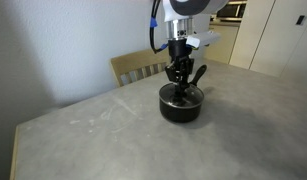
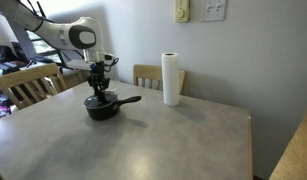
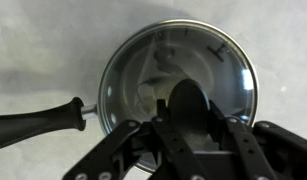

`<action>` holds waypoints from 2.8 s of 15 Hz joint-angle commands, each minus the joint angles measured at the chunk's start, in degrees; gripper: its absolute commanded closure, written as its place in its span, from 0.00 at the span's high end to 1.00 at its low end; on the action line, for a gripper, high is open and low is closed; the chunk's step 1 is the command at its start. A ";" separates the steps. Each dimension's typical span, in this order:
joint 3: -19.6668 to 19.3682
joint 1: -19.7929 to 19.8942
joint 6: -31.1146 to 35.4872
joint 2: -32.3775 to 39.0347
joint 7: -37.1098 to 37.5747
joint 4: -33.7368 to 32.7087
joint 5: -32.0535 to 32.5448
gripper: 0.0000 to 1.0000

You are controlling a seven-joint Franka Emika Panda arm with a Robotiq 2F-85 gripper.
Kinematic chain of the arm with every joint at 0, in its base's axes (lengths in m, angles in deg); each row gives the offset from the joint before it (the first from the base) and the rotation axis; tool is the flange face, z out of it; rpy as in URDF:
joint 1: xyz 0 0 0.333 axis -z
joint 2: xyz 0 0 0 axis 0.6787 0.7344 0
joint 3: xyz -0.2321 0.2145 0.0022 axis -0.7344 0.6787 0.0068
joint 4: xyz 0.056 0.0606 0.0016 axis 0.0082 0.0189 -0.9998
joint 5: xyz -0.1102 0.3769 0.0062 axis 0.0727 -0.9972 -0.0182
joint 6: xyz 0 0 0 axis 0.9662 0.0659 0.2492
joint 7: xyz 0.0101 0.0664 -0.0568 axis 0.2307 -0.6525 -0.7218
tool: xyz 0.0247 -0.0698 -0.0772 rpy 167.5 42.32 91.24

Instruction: Remove the lid from the pot and put it on the table

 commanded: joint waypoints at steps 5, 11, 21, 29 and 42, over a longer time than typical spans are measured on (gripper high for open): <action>-0.18 -0.70 -11.16 -2.64 0.36 -2.17 -0.52 0.15; -0.95 -0.77 -10.42 -6.82 1.22 -0.94 0.54 0.15; -4.41 2.72 -6.76 -15.56 -8.91 5.83 12.14 0.15; -6.14 15.96 8.81 -17.06 -31.86 15.27 5.50 0.15; -6.69 20.69 10.41 -9.78 -44.02 19.21 -2.38 0.15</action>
